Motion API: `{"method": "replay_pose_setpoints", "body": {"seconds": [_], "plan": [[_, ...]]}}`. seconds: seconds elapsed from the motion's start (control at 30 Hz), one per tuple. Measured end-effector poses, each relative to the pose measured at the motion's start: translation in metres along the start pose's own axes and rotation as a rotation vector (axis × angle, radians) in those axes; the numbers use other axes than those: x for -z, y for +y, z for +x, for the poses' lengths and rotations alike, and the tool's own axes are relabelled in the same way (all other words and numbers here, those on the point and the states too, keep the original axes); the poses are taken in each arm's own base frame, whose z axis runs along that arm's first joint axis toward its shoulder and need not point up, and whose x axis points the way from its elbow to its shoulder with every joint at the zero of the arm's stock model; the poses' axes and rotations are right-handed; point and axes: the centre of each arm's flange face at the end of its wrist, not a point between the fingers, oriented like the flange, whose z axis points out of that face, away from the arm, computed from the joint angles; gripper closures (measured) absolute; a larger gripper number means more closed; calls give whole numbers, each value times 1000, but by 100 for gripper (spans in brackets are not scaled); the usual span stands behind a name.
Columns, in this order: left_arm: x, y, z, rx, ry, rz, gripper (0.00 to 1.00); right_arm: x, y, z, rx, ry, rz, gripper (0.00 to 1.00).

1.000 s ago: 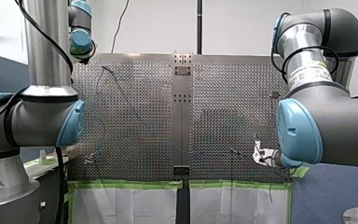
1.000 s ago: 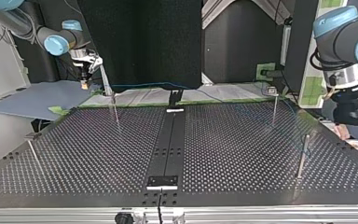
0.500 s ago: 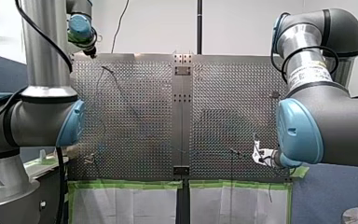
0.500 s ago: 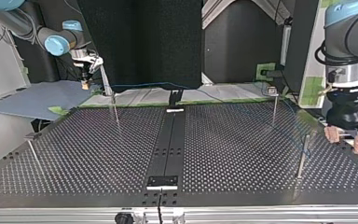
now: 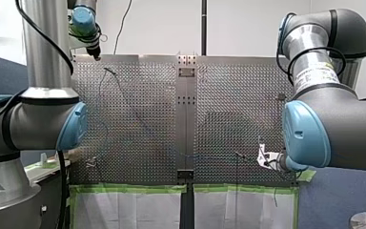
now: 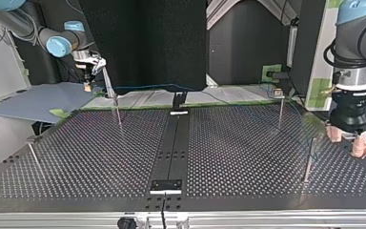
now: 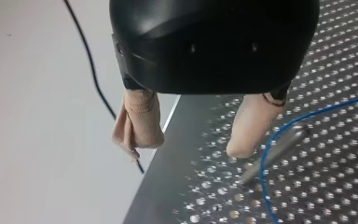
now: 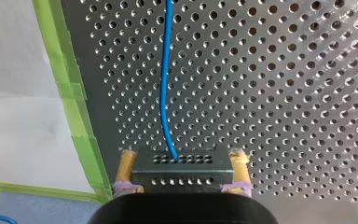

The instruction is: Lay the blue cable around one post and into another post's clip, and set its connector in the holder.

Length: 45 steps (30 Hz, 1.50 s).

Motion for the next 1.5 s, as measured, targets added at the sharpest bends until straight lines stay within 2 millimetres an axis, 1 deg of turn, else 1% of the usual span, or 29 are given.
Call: {"method": "replay_pose_setpoints", "body": {"seconds": [0.27,0.97,1.1,1.3,1.5], "plan": [[8,-5,7,-88,56,2,0,0,0,0,1,0,0,100],[10,-8,8,-302,58,16,0,0,-2,-1,6,-6,3,100],[10,-7,6,-342,46,5,0,1,-2,-1,7,-7,3,100],[9,-4,-2,-402,-5,-21,0,1,-3,-1,7,-7,5,100],[8,-5,-4,-419,-21,-17,0,1,-4,-1,7,-8,6,100]]}}
